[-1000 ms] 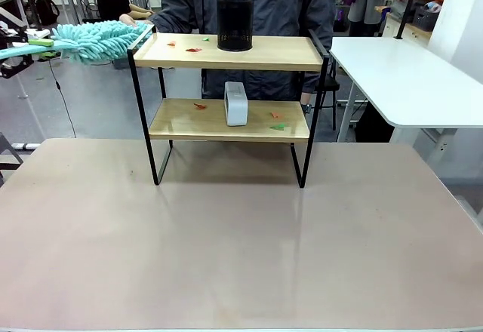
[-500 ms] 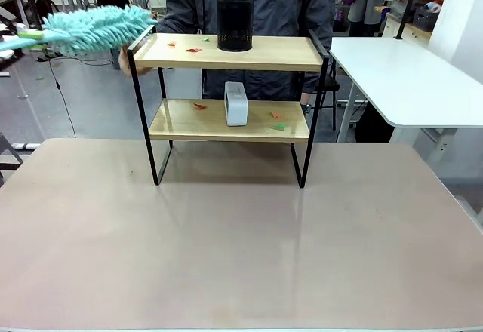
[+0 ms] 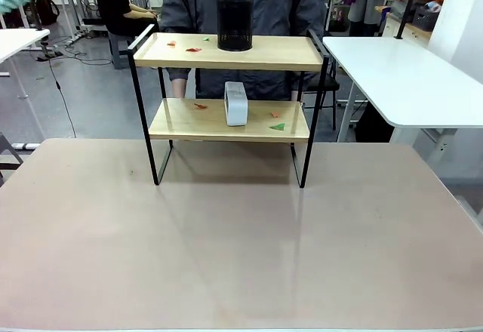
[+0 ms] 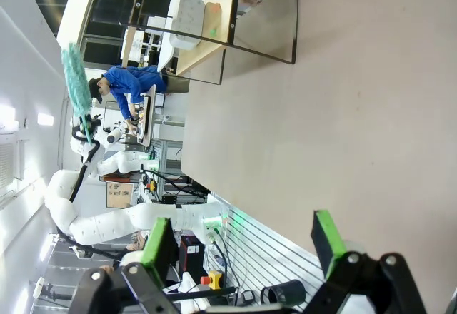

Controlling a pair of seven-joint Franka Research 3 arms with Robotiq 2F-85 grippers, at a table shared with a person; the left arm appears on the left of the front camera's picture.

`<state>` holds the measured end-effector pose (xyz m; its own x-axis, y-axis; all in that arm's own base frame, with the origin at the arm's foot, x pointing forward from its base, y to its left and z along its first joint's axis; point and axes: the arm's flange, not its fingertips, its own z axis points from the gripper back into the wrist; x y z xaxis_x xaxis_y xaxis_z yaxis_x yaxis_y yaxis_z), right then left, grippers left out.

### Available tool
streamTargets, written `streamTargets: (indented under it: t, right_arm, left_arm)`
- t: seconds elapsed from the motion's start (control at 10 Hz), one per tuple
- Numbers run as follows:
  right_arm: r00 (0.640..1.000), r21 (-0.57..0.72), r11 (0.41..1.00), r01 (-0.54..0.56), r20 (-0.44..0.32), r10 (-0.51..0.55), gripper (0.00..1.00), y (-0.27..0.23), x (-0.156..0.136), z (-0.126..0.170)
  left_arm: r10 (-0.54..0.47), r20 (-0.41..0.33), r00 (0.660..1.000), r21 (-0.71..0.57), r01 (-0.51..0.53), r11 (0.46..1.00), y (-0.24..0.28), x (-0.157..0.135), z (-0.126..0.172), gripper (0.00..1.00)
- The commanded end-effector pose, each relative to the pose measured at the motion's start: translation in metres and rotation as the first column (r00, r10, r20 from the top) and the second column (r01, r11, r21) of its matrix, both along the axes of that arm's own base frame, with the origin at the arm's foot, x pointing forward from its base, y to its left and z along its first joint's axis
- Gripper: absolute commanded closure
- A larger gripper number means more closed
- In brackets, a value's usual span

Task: Clean the shelf.
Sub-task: Pick up the Duster from the human.

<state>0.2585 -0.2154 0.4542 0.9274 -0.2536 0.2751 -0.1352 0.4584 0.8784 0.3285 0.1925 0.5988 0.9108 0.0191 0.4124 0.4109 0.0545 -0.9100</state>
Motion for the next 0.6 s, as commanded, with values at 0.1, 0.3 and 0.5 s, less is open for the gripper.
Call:
streamTargets:
  t: [0.1,0.3,0.5]
  right_arm:
    - [0.999,0.013,1.0,-0.002,0.038,0.001,0.0,0.0,0.001,0.001]
    - [0.999,0.013,1.0,-0.002,0.038,0.001,0.0,0.0,0.001,0.001]
    - [0.999,0.013,1.0,-0.002,0.038,0.001,0.0,0.0,0.001,0.001]
  left_arm:
    - [-0.209,0.106,0.972,0.068,0.203,0.977,-0.001,-0.07,-0.039,1.0]
    - [-0.294,0.031,0.955,0.192,0.283,0.94,-0.001,-0.09,-0.067,1.0]
    - [-0.346,-0.017,0.938,0.307,0.335,0.891,-0.003,-0.098,-0.091,1.0]
